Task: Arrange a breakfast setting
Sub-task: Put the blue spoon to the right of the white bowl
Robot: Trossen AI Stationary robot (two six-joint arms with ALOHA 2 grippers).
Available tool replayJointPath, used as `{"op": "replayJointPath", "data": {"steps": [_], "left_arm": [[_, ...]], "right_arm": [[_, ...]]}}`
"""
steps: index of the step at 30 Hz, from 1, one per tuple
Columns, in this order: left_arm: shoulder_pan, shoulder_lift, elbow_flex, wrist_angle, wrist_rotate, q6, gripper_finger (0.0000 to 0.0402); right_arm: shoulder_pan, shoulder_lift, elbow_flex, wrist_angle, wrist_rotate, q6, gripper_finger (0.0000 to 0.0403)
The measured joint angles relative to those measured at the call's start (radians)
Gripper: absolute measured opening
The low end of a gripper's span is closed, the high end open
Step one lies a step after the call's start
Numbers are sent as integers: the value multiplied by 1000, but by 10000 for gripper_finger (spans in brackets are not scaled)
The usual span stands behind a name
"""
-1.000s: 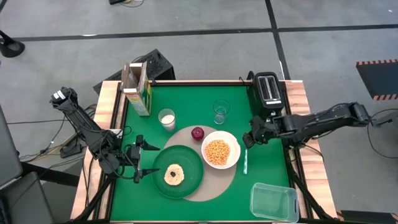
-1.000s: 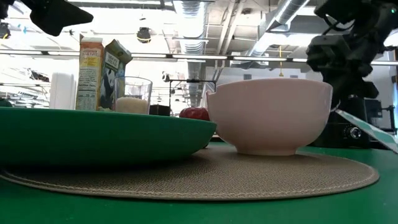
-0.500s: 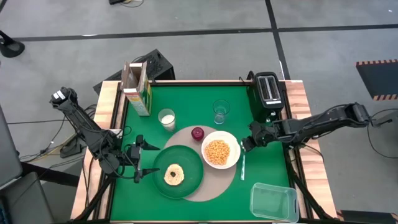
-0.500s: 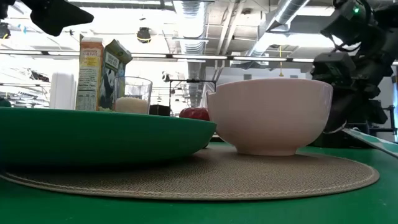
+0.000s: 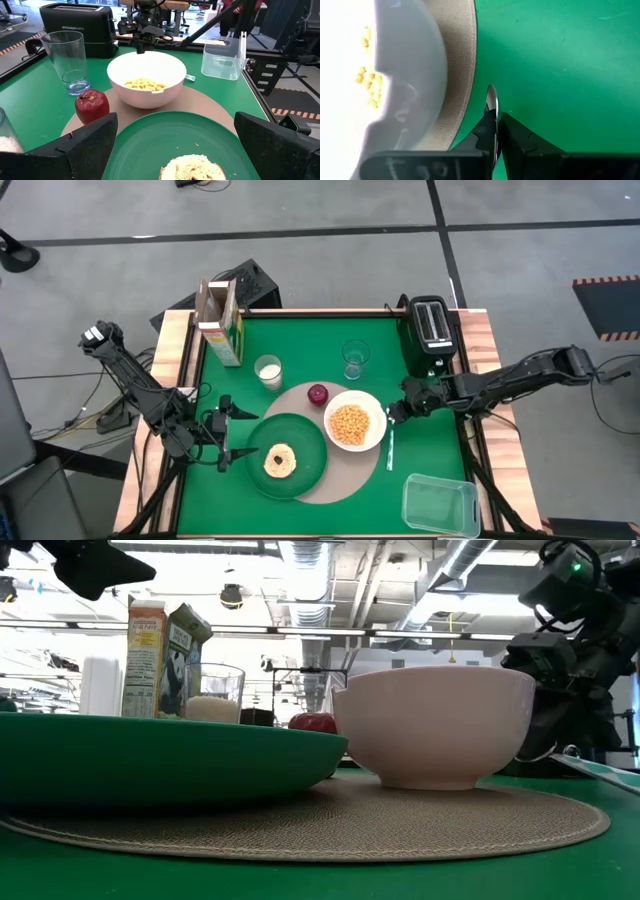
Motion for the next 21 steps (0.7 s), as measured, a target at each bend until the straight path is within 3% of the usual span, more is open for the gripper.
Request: {"op": "replayJointPath", "data": {"steps": [21], "left_arm": [[0, 0, 0, 0, -2, 10, 387]], "right_arm": [[-45, 279, 2, 228, -71, -137, 51]]}}
